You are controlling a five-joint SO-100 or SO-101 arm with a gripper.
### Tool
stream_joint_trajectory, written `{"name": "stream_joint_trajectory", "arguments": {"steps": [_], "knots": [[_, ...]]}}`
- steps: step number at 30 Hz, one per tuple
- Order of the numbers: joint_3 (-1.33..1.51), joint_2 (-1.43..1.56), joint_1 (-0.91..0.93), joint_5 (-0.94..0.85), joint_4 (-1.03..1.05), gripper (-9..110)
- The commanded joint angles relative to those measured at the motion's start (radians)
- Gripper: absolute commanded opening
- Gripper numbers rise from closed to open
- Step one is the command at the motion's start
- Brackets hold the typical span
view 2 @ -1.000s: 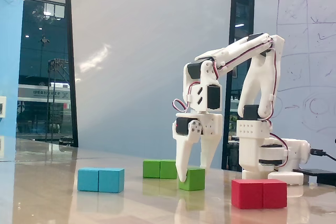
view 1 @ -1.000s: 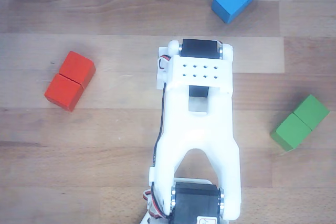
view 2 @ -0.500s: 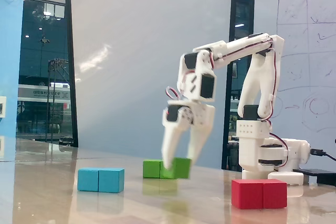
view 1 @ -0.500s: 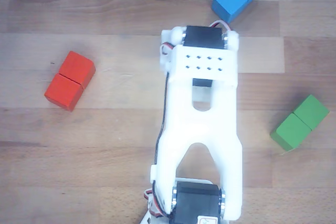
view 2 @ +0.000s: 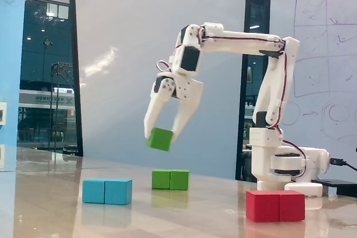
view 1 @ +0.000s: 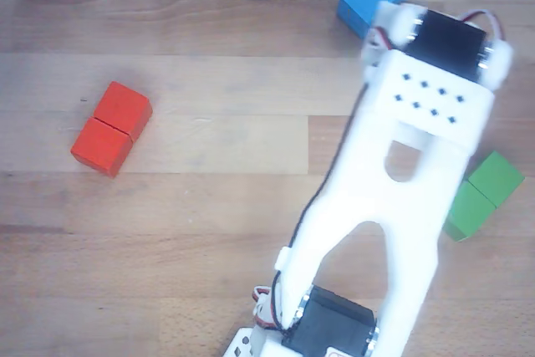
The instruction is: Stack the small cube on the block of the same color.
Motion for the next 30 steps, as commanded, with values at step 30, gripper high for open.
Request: {"name": "stream_joint_trajectory", "arguments": {"steps": [30], "knots": [[-0.109,-0.218,0.399,-0.158,0.029,9]]}}
